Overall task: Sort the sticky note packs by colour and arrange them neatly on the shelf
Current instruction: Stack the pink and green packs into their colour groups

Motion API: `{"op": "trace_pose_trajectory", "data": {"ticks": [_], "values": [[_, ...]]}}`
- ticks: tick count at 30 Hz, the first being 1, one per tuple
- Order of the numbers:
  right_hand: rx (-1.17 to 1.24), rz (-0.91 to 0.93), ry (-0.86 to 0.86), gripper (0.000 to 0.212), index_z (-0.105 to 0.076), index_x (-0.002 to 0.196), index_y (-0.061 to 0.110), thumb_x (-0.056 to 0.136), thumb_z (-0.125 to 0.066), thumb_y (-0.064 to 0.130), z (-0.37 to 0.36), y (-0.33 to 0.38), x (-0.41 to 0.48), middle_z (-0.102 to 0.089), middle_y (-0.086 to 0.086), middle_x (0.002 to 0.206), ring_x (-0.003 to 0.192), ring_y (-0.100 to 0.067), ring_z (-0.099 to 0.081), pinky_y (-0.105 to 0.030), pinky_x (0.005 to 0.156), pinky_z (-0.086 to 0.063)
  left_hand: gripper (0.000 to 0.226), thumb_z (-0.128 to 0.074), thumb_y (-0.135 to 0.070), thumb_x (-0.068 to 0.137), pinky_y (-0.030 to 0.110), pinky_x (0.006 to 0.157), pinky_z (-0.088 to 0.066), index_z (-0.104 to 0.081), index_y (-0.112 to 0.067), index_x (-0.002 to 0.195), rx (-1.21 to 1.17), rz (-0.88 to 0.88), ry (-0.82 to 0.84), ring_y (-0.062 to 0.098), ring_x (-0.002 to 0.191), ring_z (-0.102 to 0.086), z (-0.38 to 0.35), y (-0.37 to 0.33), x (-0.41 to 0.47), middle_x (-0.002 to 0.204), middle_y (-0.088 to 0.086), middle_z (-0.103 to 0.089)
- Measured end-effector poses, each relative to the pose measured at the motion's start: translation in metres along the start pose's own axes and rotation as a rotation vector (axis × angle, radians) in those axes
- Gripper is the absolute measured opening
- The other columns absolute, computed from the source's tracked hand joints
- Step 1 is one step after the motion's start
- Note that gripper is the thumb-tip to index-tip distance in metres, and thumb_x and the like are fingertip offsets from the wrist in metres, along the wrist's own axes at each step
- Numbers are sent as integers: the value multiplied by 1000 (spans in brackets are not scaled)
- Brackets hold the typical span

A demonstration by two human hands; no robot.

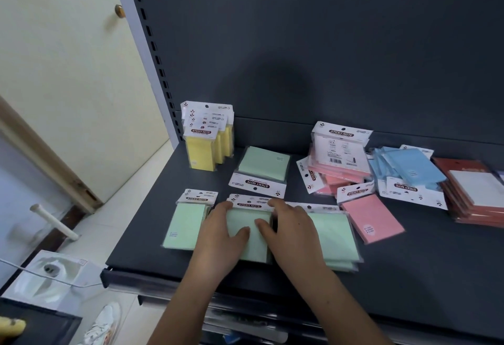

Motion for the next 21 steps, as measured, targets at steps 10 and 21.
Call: {"op": "trace_pose_trajectory", "data": {"ticks": [10,21], "values": [[204,-34,-171,28,-61,116,12,90,-55,22,11,-21,27,-63,-5,111,107,-23,-51,-34,94,-39,57,-62,-26,86,29,103,-34,-37,-12,136,36,-98,-12,18,126,-41,-3,-16,31,132,0,-48],[258,-207,60,41,-47,129,15,90,-53,21,-8,-35,62,-56,-5,127,119,-26,-45,-38,103,-35,40,-62,-27,86,31,100,-28,-48,-9,119,222,-52,4,26,125,-32,-22,-19,91,128,8,-42]]}}
Point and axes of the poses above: each hand's wrist, its own x-axis towards the middle knuckle, its own z-axis out of the back of the hand, y = z × x, the point moved 7 cm from there along x, towards the middle knuckle
